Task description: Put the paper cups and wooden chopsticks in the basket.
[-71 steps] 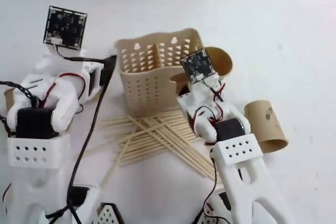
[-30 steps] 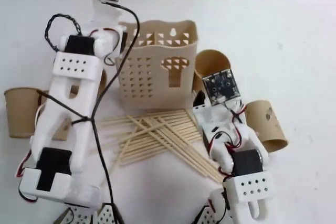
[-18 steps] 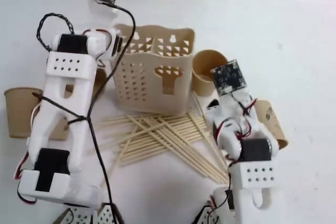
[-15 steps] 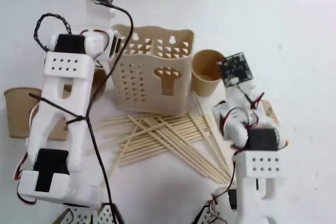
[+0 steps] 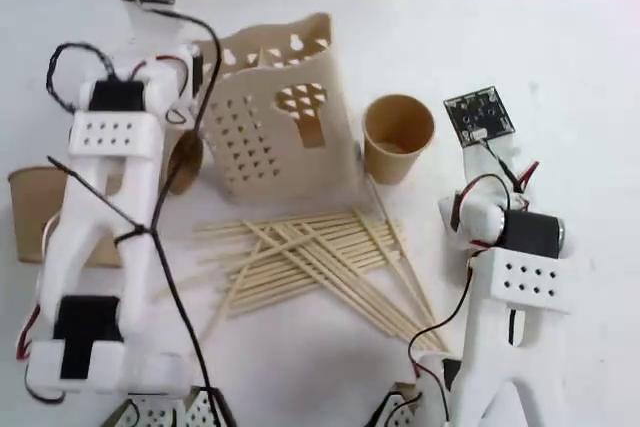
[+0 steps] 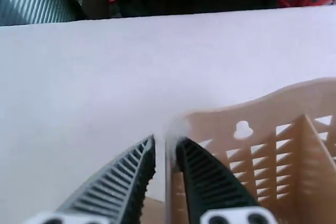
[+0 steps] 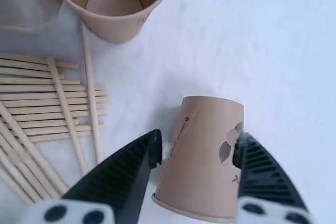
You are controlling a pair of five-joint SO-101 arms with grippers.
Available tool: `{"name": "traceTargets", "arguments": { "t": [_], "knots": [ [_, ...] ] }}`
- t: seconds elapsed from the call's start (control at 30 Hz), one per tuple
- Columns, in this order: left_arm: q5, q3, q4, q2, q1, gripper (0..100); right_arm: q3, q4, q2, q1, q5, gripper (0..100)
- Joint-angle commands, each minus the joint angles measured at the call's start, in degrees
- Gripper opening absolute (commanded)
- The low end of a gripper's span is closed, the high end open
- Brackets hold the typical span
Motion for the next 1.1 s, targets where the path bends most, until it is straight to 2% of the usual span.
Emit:
{"name": "traceTargets", "arguments": {
  "t": [0.0, 0.23, 0.53, 0.8, 0.97, 1.07],
  "knots": [
    [-0.7, 10.5, -4.7, -6.4, 0.3, 8, -0.8, 0.1, 0.0, 2.2, 0.7, 23.0],
    [-7.6, 19.4, -4.1, -21.3, 5.0, 9, -0.7, 0.5, 0.1, 2.4, 0.7, 23.0],
    [-7.7, 20.8, -5.6, -23.8, 4.2, 7, 1.7, 0.5, 0.0, 2.2, 1.8, 23.0],
    [6.6, 21.9, -5.9, -23.4, 2.1, 5, 1.7, 0.5, -0.4, 2.7, 2.3, 23.0],
    [8.6, 23.1, -7.1, -24.0, 0.1, 5, 1.7, 0.5, -0.4, 2.7, 2.3, 23.0],
    [12.6, 23.9, -7.6, -24.4, -1.4, 5, 1.7, 0.5, -0.3, 2.6, 2.2, 23.0]
  ]
}}
